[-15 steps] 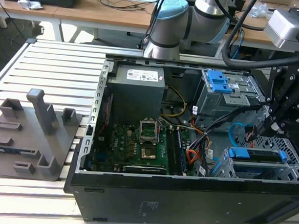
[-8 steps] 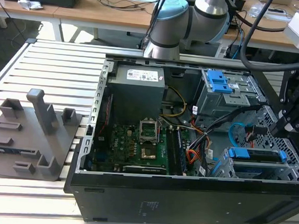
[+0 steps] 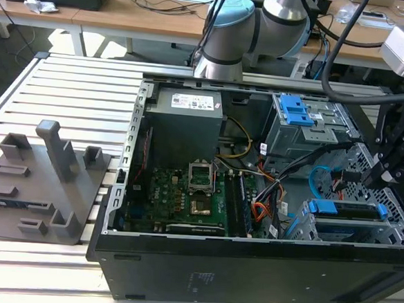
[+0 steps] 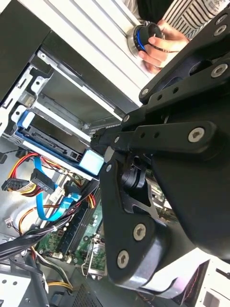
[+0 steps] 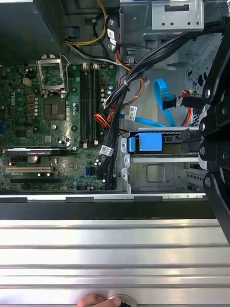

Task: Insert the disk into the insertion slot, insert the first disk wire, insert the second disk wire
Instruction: 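Insert the disk into the insertion slot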

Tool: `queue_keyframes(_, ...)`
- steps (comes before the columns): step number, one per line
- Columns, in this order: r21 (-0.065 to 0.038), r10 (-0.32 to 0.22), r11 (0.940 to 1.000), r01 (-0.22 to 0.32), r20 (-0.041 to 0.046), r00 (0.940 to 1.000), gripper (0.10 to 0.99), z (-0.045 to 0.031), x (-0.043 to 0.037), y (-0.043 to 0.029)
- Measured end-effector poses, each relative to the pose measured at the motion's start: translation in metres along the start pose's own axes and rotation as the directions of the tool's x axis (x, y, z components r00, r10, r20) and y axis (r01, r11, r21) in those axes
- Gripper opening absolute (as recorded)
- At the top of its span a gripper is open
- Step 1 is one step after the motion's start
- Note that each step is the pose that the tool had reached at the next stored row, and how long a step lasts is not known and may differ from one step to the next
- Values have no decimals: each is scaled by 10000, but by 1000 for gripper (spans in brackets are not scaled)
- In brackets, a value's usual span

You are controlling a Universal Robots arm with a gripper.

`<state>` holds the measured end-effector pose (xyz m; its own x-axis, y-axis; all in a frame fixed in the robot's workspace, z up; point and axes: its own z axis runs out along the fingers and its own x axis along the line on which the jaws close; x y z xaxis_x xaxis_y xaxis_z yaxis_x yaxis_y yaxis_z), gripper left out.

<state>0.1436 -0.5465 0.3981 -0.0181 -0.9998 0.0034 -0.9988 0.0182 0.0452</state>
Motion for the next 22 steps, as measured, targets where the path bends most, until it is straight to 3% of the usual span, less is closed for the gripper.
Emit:
queue_keyframes(4, 0, 0, 10000, 0, 1, 10000, 106, 42, 0, -4)
queue_keyframes(9, 0, -1, 10000, 1, 1, 10000, 106, 133, -2, -57)
queue_keyframes(15, 0, 0, 10000, 0, 0, 10000, 106, 252, 3, -65)
queue_keyframes(22, 0, 0, 10000, 0, -1, 10000, 106, 275, 4, -66)
